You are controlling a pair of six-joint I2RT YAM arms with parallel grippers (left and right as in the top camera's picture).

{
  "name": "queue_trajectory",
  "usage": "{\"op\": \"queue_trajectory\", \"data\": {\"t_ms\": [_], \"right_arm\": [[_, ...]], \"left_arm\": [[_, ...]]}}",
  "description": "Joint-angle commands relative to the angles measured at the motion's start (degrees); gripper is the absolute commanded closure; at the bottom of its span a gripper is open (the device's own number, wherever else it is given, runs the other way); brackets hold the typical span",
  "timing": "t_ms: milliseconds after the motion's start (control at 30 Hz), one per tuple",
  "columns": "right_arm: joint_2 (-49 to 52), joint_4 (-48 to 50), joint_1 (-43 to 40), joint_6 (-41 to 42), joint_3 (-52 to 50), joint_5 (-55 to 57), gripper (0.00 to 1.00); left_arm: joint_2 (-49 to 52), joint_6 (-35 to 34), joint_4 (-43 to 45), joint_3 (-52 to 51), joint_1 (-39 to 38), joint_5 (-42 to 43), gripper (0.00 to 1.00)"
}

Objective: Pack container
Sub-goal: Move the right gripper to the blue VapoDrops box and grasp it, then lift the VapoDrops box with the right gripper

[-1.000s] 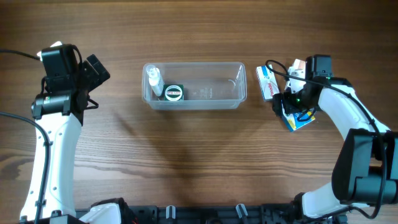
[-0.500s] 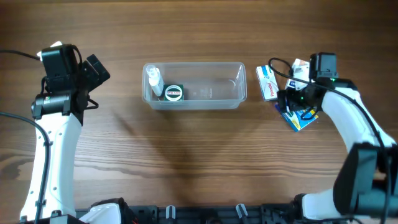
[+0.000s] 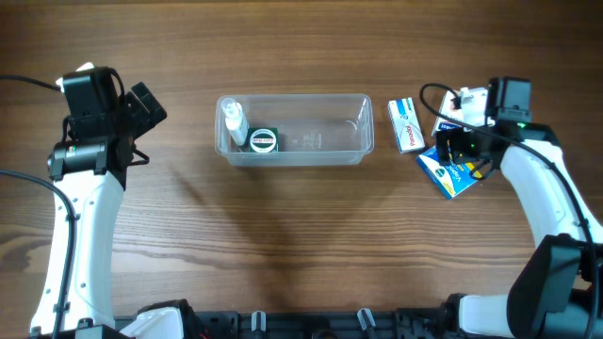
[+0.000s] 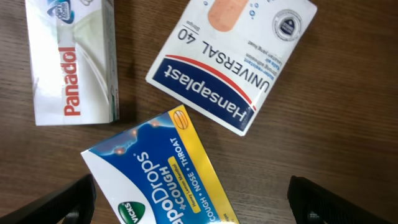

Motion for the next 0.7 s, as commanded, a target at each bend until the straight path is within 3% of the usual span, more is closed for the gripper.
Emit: {"op": "queue_trajectory", "data": {"t_ms": [0, 233, 433, 667], "right_arm": [[1.09, 0.31, -2.73, -4.83, -1.16, -12.63, 0.0], [3.72, 2.19, -3.04, -5.31, -5.03, -13.27, 0.0], [6.23, 3.8, -3.04, -1.27, -5.42, -6.08, 0.0], [8.57, 4.22, -3.04, -1.31, -5.6, -9.35, 0.0]], "left_arm": [[-0.52, -0.13, 0.22, 0.76, 0.26, 0.09, 0.0], [-0.52, -0.11, 0.22, 0.76, 0.26, 0.09, 0.0], [-0.52, -0.13, 0.22, 0.76, 0.26, 0.09, 0.0], [-0.52, -0.13, 0.22, 0.76, 0.26, 0.09, 0.0]]}}
